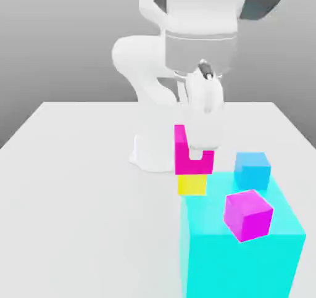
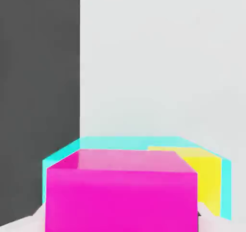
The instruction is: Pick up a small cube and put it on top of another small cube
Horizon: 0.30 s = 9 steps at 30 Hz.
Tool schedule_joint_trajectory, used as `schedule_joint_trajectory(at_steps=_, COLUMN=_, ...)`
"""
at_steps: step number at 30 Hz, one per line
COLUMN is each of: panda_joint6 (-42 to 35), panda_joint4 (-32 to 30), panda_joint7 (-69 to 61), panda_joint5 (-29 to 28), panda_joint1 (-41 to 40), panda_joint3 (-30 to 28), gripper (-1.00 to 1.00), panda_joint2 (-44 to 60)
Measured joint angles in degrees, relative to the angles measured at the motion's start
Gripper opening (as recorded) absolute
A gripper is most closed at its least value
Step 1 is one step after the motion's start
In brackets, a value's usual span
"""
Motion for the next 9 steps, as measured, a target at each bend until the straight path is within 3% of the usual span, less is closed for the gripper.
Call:
schedule_joint_trajectory(at_steps=2, panda_joint6=-0.9, panda_joint4=-1.0, panda_joint7=1.5, panda_joint5=1.5, panda_joint1=2.3, panda_joint3=2.1, gripper=-1.0, panda_joint2=-2.0)
schedule_joint_trajectory(at_steps=5, panda_joint6=4.7, panda_joint4=-4.8, panda_joint7=2.3, panda_joint5=1.7, panda_joint1=2.9, panda_joint3=3.5, gripper=-1.0, panda_joint2=-0.1)
schedule_joint_trajectory(at_steps=6, panda_joint6=6.5, panda_joint4=-5.9, panda_joint7=2.5, panda_joint5=1.6, panda_joint1=2.9, panda_joint3=3.7, gripper=1.0, panda_joint2=0.6)
schedule_joint_trajectory(at_steps=9, panda_joint6=6.5, panda_joint4=-5.9, panda_joint7=2.5, panda_joint5=1.6, panda_joint1=2.9, panda_joint3=3.7, gripper=1.0, panda_joint2=0.6)
